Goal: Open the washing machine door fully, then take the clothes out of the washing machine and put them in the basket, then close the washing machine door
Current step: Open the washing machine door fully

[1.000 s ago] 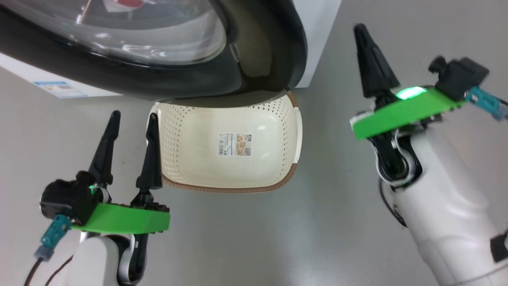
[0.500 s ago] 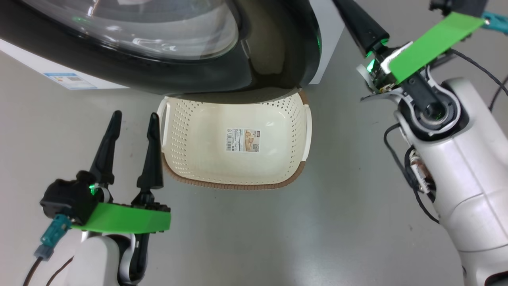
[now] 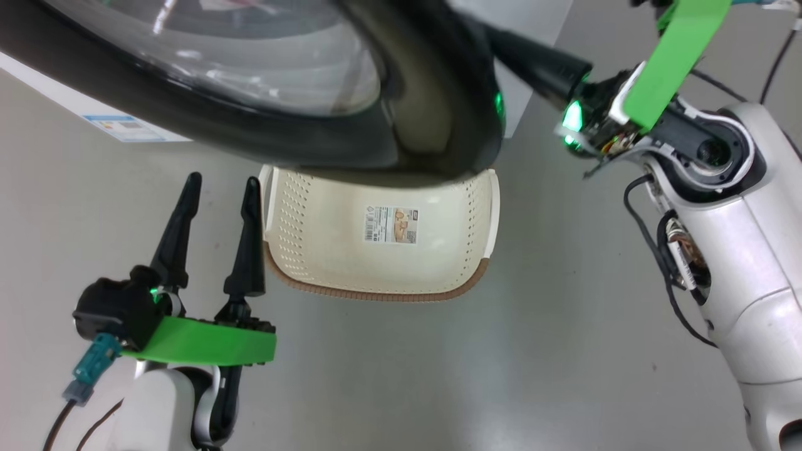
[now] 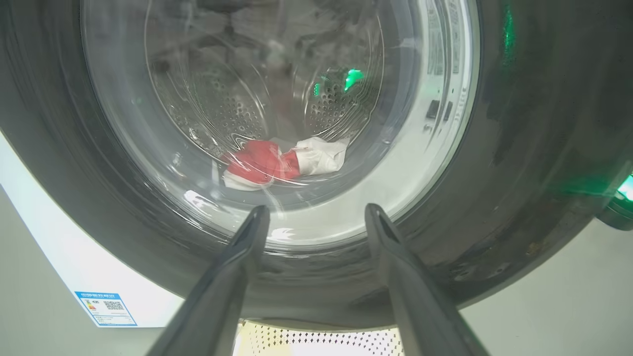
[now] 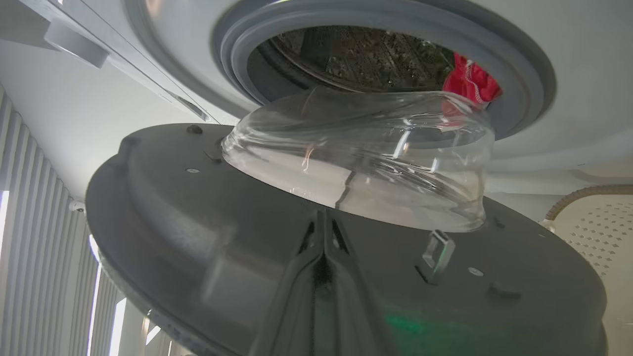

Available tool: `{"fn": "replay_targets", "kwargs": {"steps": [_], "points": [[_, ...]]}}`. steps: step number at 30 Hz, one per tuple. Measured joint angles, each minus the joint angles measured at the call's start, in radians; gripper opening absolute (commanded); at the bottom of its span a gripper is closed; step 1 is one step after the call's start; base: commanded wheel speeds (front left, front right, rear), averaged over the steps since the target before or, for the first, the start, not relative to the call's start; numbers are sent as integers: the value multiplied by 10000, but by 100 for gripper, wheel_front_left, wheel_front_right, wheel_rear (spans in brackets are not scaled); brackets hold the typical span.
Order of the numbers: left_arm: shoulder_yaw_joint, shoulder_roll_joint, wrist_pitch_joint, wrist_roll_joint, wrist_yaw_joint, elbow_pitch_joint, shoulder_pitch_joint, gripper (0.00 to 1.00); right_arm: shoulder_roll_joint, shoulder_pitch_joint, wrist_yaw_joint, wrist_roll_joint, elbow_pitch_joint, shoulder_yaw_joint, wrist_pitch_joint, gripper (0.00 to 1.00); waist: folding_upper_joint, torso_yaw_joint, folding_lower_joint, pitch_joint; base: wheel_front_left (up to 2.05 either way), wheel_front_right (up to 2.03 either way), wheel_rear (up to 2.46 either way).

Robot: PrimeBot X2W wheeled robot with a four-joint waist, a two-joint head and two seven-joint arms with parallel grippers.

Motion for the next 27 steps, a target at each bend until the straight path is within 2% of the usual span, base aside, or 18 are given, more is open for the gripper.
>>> {"fn": "replay_targets", "kwargs": {"steps": [17, 27], "points": [[-128, 0, 0, -109, 63, 115, 479, 100, 322, 1799, 0, -92, -700, 211, 1835, 0, 0, 661, 0, -1097, 0, 0, 0], [-224, 2, 0, -274, 226, 190, 967, 100, 456, 2611, 0, -360, -708, 286, 2286, 0, 0, 1376, 0, -1838, 0, 0, 0]]}}
